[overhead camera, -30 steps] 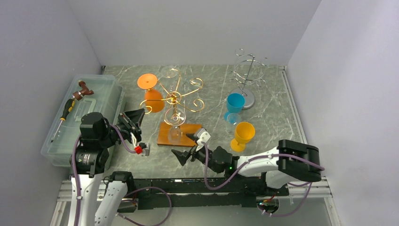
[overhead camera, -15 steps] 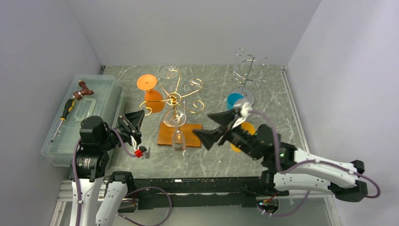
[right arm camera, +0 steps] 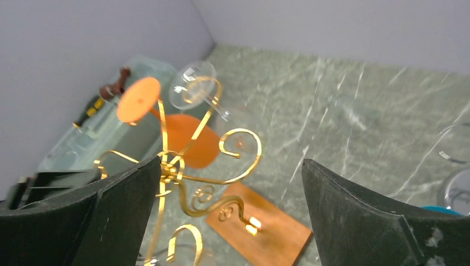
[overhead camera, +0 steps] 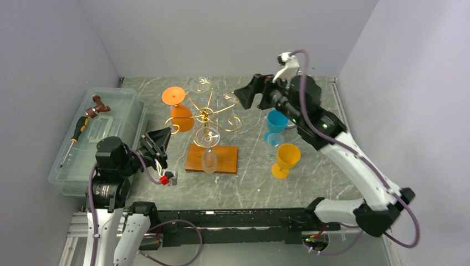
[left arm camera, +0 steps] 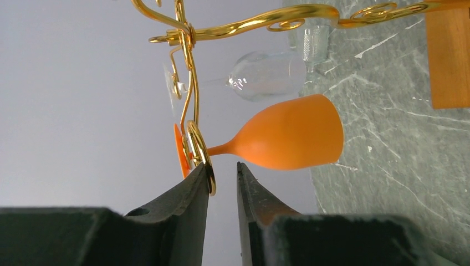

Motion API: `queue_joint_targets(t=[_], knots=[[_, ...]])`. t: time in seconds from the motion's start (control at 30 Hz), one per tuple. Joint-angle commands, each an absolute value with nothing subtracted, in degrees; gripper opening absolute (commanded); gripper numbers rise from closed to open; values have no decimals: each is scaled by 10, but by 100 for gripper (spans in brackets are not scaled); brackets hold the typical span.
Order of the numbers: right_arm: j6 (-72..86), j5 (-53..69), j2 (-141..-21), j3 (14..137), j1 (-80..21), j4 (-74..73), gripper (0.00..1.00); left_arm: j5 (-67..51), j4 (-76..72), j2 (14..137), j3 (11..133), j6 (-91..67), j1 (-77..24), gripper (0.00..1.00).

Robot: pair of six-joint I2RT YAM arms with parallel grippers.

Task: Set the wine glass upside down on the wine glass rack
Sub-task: Move the wine rack to the center of the board.

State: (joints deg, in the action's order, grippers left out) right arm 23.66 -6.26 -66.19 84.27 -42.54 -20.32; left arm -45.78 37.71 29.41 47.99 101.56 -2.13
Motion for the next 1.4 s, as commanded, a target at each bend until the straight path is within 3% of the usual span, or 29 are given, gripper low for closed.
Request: queue_joint_targets(t=[0.0,0.13,0.33,0.73,0.8,0.97,1.1,1.2,1.37], knots=[[291,102,-711,843,-364,-200,100,-497,453,305,453,1018,-27,27],[320,164,-735,844,-329,-170,94,-496,437,302,446,1017,-26,24],[379,248,-765,832,-287,-119,72,-499,421,304,437,1023,-26,23],[382,276,-835,866,-275,-128,69,-498,390,312,432,1016,-26,23],[388,285,-839,863,-275,-113,61,-498,385,314,432,1014,-26,23],[405,302,-845,849,-275,-80,27,-502,353,320,423,1008,-26,20],[416,318,-852,847,-274,-62,6,-496,246,318,382,984,-26,14],[419,327,-860,855,-274,-58,0,-481,141,327,352,970,-26,6],[417,340,-869,870,-274,-45,0,-458,93,372,375,940,-26,4]])
